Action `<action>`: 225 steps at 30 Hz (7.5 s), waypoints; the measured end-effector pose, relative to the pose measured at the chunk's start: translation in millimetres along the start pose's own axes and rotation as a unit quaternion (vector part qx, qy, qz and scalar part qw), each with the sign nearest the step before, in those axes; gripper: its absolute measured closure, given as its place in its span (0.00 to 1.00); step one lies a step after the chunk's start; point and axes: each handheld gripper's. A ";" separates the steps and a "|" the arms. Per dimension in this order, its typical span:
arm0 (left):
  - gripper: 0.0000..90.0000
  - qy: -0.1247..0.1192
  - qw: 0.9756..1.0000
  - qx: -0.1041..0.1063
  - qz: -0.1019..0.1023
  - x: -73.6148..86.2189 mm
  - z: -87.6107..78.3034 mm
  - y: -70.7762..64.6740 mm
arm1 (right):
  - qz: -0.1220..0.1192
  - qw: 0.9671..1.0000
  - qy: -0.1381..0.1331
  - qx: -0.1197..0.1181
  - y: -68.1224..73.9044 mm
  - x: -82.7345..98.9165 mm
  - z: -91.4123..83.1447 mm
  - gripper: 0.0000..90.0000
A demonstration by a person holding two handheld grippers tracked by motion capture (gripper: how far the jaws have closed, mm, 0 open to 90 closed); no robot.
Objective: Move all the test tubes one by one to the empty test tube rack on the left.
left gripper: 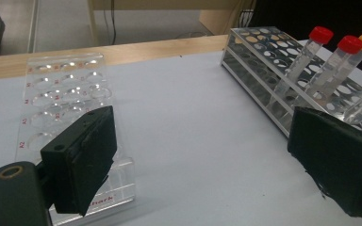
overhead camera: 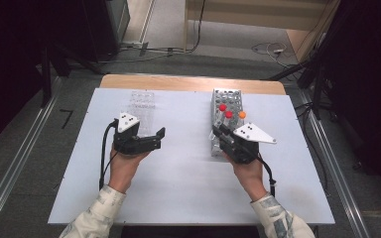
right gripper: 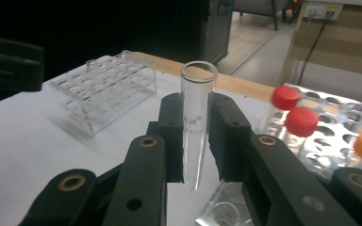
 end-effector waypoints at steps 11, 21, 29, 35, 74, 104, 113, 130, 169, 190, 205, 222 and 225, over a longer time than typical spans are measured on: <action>0.13 -0.003 1.000 0.024 0.011 -1.0 -3.3 -13.4 | -0.023 0.999 0.025 -0.041 30.8 10.8 17.0 0.81; 0.18 0.002 0.997 0.065 0.033 0.5 -1.9 -33.9 | -0.037 0.997 0.048 -0.057 48.4 21.6 34.5 0.81; 0.28 0.020 0.994 0.097 0.053 2.8 4.9 -50.5 | -0.048 0.995 0.056 -0.066 57.4 24.5 39.9 0.81; 0.43 0.027 0.991 0.112 0.065 4.5 9.5 -56.4 | -0.052 0.994 0.056 -0.072 62.6 25.4 42.0 0.81; 0.85 0.029 0.988 0.129 0.085 5.4 12.0 -56.0 | -0.066 0.992 0.061 -0.084 64.5 25.5 37.8 0.50; 0.85 -0.035 0.998 0.048 0.010 -39.7 -19.6 17.4 | -0.044 0.996 0.052 -0.060 13.1 39.2 -22.5 0.40; 0.85 -0.039 0.999 -0.006 -0.004 -39.3 -19.6 39.5 | -0.031 0.997 0.049 -0.050 2.3 40.5 -30.3 0.39; 0.85 -0.024 0.998 -0.057 0.010 -36.9 -7.0 45.5 | -0.021 0.997 0.058 -0.044 -2.4 41.2 -29.6 0.30; 0.55 0.004 0.998 -0.063 -0.001 -15.5 15.9 43.7 | -0.017 0.997 0.061 -0.041 -4.6 42.4 -29.3 0.30; 0.11 0.003 0.998 -0.013 -0.065 -10.9 1.3 45.4 | 0.030 0.997 0.049 0.048 -55.2 48.5 -32.4 0.33; 0.12 0.002 0.998 -0.012 -0.061 -10.0 2.4 42.3 | 0.058 0.994 0.054 0.074 -78.1 57.0 -0.3 0.58; 0.12 0.006 0.998 -0.013 -0.057 -9.3 4.6 39.7 | 0.050 0.994 0.053 0.080 -77.6 57.5 6.2 0.77; 0.12 0.007 0.998 -0.013 -0.057 -9.2 5.3 39.4 | 0.048 0.994 0.053 0.080 -77.3 57.5 6.8 0.79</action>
Point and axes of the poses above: each handheld gripper's, and its own axes: z roughly forward along the jaws, x roughly out of its underside, y roughly to its left, and after that the axes turned 9 degrees about y, right-handed
